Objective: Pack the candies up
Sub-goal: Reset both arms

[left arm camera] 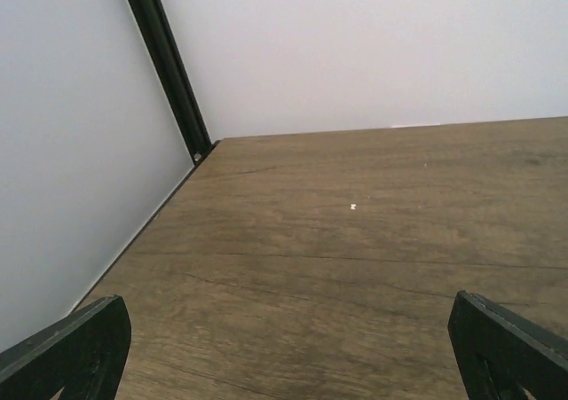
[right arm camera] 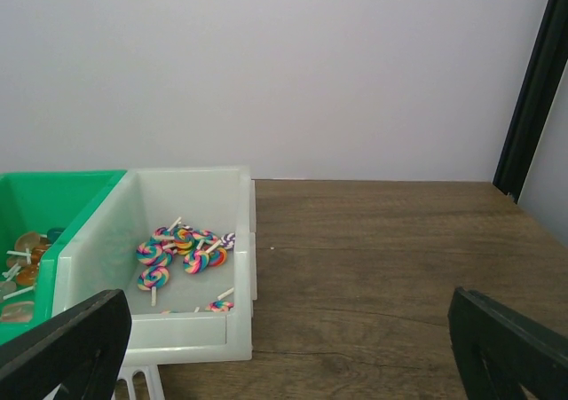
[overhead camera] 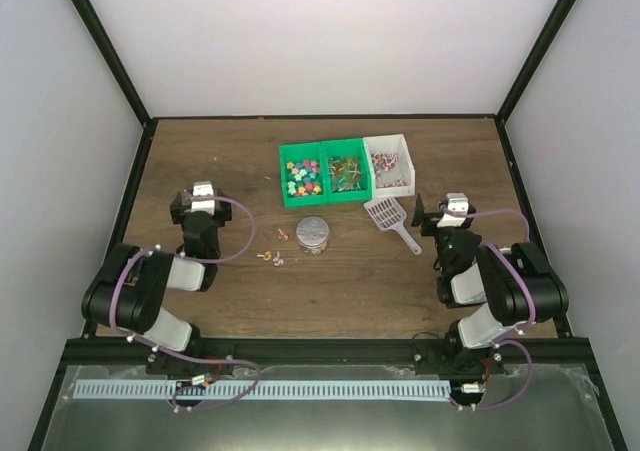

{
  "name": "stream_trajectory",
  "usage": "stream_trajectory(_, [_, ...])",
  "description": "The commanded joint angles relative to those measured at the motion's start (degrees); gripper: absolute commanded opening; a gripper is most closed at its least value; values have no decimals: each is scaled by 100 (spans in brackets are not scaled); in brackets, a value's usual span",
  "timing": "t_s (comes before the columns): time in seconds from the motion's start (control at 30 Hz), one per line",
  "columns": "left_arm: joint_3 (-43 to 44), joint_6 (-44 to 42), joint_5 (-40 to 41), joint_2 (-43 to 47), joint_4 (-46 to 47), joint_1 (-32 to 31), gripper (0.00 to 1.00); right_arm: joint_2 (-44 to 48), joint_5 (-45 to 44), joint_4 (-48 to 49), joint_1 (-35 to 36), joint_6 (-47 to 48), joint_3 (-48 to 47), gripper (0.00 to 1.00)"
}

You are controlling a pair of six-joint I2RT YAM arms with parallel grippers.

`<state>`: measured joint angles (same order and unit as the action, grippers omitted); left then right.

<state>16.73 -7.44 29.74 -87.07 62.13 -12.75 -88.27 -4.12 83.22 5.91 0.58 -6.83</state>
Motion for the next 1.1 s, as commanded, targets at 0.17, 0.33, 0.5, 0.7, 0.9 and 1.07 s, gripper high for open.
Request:
stream_trajectory(0.17, [-231,605,-2029,-215,788,1133,100,47,-153,84,-64,-36,-48,100])
stream_trajectory(0.33, [-172,449,-2399,-179,658,1134,100,47,-26,-118,-64,19,-154,100])
stream_trajectory(0.5, [-140,510,-2262,-211,656,1135,100,22,-191,-345,-55,-38,-291,100])
stream_trajectory(0.7, [-184,505,-2228,-211,733,1128,100,20,-203,-350,-55,-40,-302,100])
stream_trajectory(0.9, [-162,513,-2252,-216,709,1126,100,4,-203,-390,-57,-48,-327,100])
stream_trajectory(1.07, [-161,516,-2251,-216,702,1126,100,2,-197,-411,-55,-49,-349,100])
